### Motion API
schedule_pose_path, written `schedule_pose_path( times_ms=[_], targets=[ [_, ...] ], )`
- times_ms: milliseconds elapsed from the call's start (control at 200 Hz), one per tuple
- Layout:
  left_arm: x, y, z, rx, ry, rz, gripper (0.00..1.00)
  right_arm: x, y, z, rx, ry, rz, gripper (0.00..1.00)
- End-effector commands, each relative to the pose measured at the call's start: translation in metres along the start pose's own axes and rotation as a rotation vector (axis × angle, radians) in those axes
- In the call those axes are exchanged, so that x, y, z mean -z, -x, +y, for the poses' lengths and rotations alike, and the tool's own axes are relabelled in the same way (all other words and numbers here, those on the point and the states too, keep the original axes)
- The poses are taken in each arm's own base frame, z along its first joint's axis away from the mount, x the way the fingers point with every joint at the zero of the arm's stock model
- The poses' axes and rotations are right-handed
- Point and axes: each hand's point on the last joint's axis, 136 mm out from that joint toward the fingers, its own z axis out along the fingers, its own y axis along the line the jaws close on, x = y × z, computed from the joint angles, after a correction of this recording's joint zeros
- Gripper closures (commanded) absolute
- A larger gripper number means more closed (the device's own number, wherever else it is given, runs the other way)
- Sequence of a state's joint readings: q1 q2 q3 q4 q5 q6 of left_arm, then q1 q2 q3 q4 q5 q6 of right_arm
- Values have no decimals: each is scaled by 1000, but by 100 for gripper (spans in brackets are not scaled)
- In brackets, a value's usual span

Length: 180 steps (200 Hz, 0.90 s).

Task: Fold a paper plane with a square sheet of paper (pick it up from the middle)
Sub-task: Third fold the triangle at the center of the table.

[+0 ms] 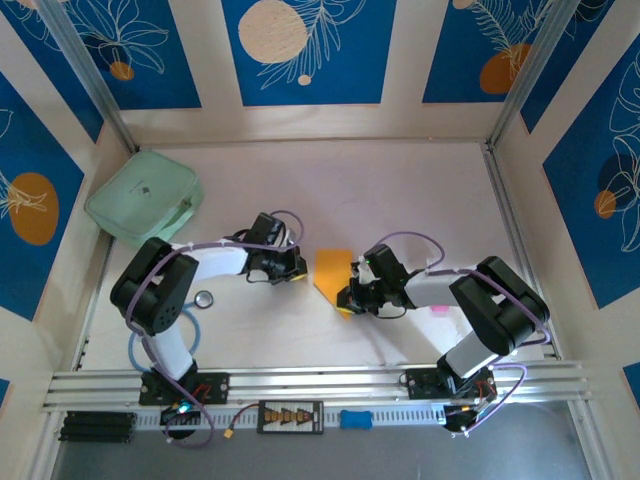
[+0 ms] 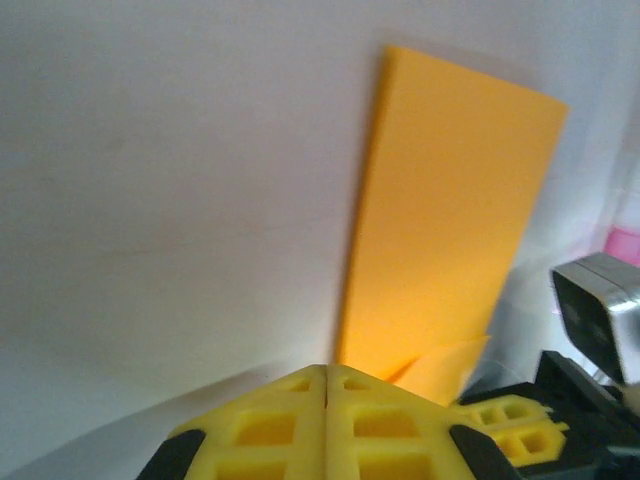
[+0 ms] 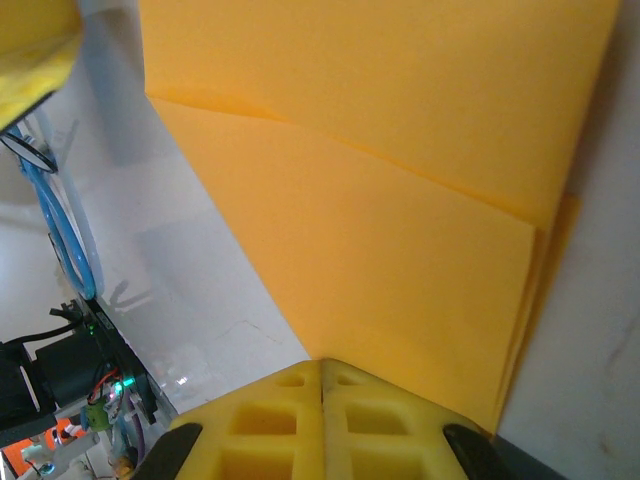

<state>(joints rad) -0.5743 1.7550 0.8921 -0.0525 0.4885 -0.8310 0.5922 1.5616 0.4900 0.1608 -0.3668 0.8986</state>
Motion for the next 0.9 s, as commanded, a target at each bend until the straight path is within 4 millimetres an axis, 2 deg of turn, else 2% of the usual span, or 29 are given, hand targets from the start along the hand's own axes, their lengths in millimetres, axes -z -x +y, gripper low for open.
schedule_pose_path(
  times_ms=[0,50,195,395,555,685,815,895],
  targets=[
    [-2,-10,-41,-92,-81,22,98,1,-24,-48,-116,-172,61,100],
    [-9,-15,-48,-106,-86,42,98,0,-24,-48,-116,-173,63,100],
    [-30,-31,-51,-104,-77,92,99,0,-24,-48,-116,-174,64,100],
    [-46,-37,-16,-51,28,125,100,0,-25,-49,-120,-176,63,100],
    [-43,-29,5,-26,66,99,100,1,-26,-51,-121,-178,64,100],
    [-35,-15,11,-21,60,67,98,1,-26,-50,-118,-176,64,100],
    [-26,-4,12,-26,65,47,97,2,-26,-49,-114,-175,64,100],
    [-20,-1,1,-43,44,36,96,2,-25,-48,-112,-172,63,100]
  ],
)
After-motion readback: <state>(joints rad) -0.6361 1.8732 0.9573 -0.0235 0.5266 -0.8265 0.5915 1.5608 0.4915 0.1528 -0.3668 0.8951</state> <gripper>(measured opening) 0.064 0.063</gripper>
